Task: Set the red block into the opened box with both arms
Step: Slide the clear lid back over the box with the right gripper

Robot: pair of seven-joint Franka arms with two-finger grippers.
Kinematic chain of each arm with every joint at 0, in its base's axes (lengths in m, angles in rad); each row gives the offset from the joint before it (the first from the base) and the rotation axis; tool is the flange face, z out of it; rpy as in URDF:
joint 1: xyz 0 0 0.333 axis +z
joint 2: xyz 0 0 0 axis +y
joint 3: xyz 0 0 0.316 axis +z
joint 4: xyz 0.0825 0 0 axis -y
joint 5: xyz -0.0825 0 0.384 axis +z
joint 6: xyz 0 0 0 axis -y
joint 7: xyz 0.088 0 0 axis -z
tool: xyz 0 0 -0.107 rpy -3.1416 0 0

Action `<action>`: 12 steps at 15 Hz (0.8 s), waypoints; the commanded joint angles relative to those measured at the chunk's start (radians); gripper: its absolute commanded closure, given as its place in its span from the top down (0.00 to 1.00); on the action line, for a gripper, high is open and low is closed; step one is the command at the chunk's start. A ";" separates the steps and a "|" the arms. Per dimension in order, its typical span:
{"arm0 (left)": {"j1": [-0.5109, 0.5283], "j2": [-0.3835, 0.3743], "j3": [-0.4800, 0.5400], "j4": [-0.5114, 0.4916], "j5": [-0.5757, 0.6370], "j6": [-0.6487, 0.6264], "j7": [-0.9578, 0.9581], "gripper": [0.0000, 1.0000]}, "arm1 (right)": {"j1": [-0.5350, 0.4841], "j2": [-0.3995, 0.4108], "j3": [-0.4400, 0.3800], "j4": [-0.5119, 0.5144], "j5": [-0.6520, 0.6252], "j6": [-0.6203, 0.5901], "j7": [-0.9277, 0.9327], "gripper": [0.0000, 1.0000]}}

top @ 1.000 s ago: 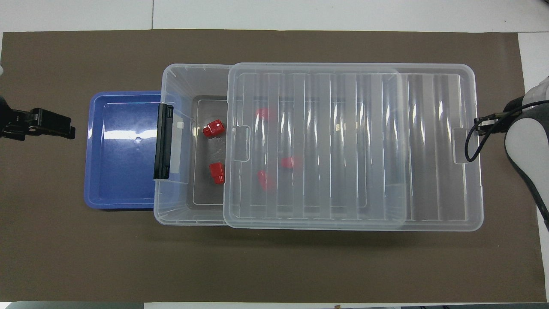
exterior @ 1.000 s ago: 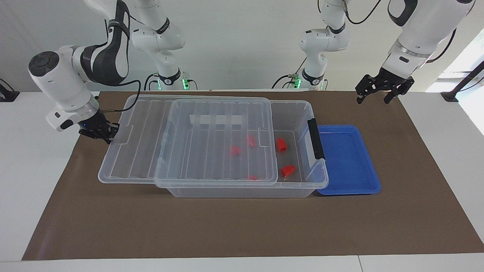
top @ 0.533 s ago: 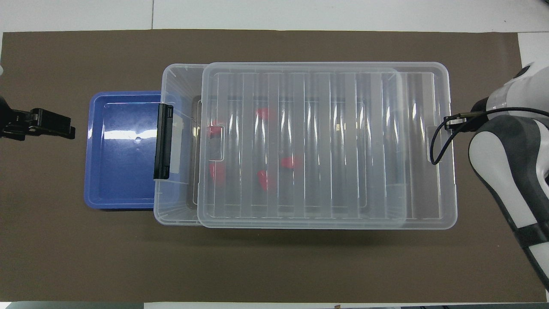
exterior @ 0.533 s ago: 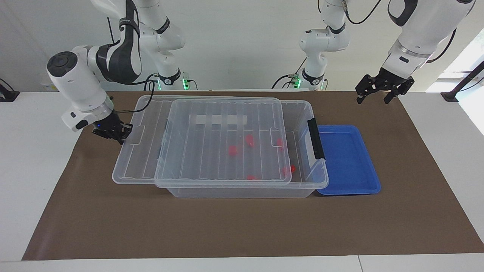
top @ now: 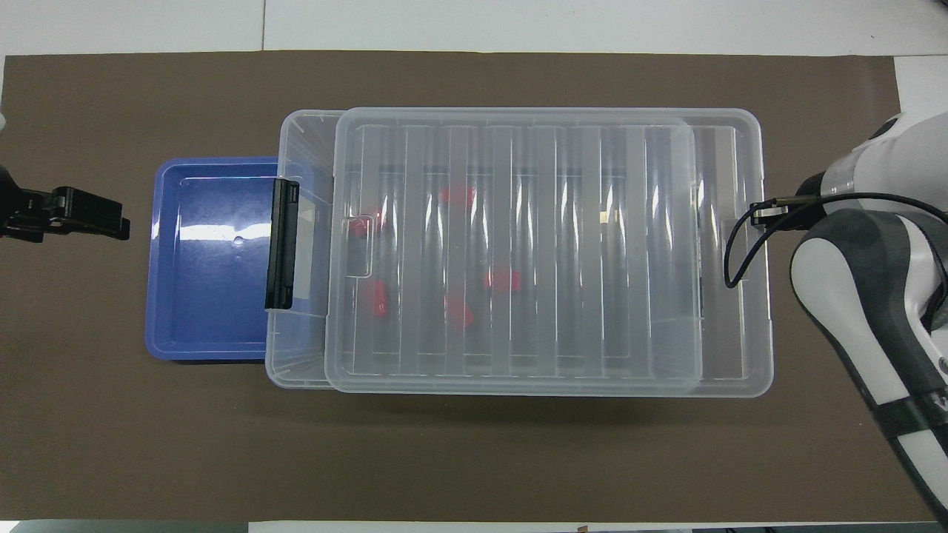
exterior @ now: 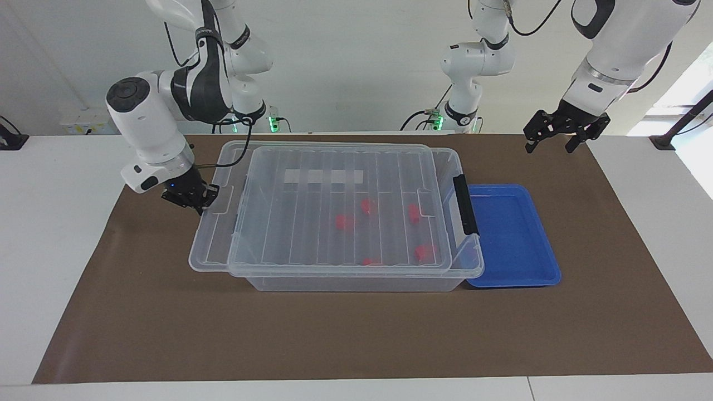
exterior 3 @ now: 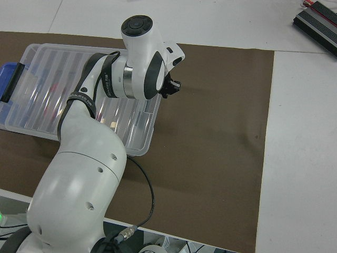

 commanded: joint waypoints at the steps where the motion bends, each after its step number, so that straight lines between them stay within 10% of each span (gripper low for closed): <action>1: 0.009 -0.017 -0.002 -0.016 -0.011 -0.009 0.011 1.00 | -0.004 -0.020 0.018 -0.034 0.018 0.028 0.033 0.00; 12: 0.009 -0.017 -0.002 -0.016 -0.011 -0.009 0.011 1.00 | -0.004 -0.021 0.077 -0.041 0.036 0.048 0.124 0.00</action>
